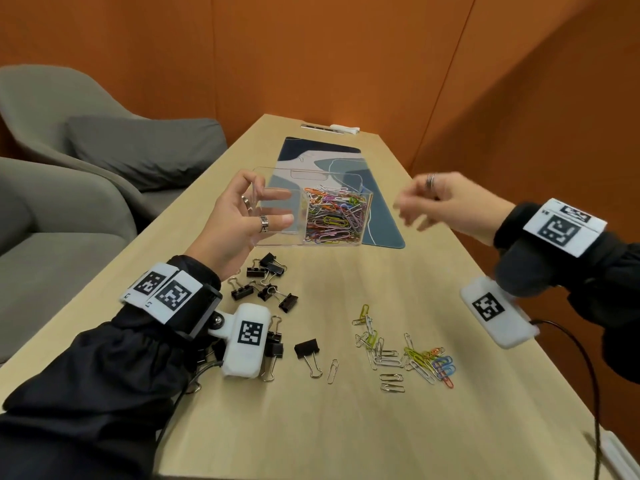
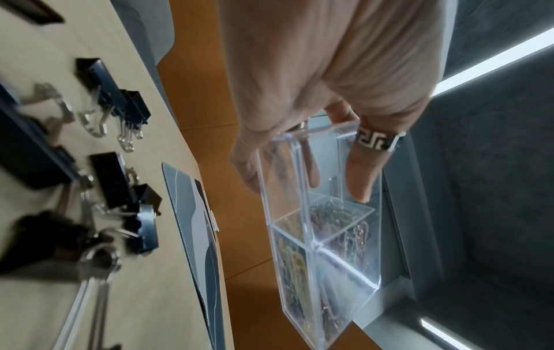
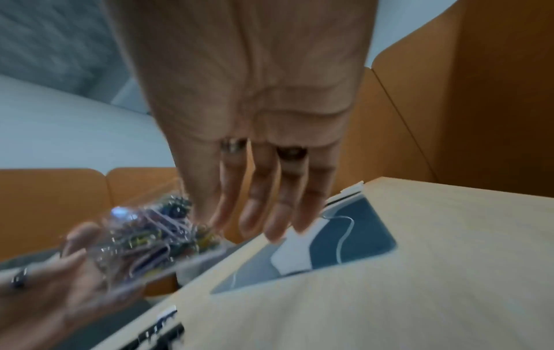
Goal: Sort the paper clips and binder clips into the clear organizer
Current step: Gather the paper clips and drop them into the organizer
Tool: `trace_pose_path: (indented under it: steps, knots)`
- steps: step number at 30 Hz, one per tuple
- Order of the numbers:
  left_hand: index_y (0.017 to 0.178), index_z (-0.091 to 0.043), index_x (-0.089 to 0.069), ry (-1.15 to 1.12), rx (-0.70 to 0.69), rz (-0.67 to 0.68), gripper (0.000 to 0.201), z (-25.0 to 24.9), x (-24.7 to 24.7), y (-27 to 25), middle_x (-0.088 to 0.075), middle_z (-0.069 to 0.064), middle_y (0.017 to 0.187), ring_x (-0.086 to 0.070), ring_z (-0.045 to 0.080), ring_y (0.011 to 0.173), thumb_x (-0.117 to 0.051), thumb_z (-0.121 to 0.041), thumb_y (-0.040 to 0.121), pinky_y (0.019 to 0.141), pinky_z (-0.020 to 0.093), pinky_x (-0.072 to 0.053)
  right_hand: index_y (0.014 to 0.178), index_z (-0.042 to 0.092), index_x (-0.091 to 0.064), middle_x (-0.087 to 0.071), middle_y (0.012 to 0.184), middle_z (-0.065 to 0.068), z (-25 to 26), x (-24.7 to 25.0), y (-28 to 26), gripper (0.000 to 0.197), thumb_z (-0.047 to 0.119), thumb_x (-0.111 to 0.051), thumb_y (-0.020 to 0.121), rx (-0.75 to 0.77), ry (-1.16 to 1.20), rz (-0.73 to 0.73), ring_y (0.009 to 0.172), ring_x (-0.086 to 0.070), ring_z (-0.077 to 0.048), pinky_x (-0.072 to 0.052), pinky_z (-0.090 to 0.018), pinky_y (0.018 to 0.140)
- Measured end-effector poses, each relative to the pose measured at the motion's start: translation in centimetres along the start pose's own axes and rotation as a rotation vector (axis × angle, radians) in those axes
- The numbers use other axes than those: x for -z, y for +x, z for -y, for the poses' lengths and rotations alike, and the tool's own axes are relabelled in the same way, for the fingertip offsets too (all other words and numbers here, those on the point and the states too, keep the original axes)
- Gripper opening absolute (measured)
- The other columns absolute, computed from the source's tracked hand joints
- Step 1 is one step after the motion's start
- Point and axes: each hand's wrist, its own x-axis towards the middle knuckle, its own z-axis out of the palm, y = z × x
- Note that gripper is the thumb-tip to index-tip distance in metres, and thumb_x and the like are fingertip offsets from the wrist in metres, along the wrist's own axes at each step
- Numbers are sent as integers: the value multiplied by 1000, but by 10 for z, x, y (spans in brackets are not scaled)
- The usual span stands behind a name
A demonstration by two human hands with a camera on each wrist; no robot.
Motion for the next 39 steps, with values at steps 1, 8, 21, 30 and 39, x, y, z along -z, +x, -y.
trace_pose_path:
  steps: [1, 8, 21, 30, 39]
  knots:
    - [78, -24, -40, -1, 2, -3, 45, 0, 0, 0, -62, 12, 117, -63, 26, 98, -73, 3, 64, 80, 37, -54, 95, 16, -66, -67, 86, 2, -6, -1, -6, 12, 25, -59, 90, -47, -70, 151, 75, -63, -6, -55, -20, 67]
    - [77, -26, -41, 4, 7, -7, 46, 1, 2, 0, -64, 7, 113, -60, 33, 107, -75, 2, 64, 78, 35, -54, 99, 34, -59, -59, 94, 13, -41, -34, -55, 46, 35, -86, 62, -203, -275, 740, 80, -56, -4, -50, -30, 86]
    - [76, -27, -42, -4, -2, 6, 45, -1, 2, -1, -63, 10, 117, -60, 34, 107, -73, 4, 67, 80, 36, -53, 80, 20, -63, -65, 60, 12, -50, -48, -80, 22, 8, -79, 73, -213, -115, 619, 53, -62, -4, -53, -21, 64]
    - [77, -25, -40, -5, -4, 4, 42, -1, 0, -1, -64, 6, 111, -62, 29, 102, -67, 5, 68, 71, 28, -54, 77, 31, -59, -63, 66, 13, -48, -49, -65, 21, 17, -74, 80, -143, -231, 578, 56, -57, 6, -45, -9, 63]
    - [78, -24, -40, 11, -4, 11, 42, -2, -1, -1, -63, 9, 114, -66, 24, 93, -65, 9, 71, 74, 31, -54, 87, 8, -66, -65, 70, 0, -10, -17, -26, 7, 5, -69, 82, -73, -131, 406, 51, -57, 3, -48, -12, 57]
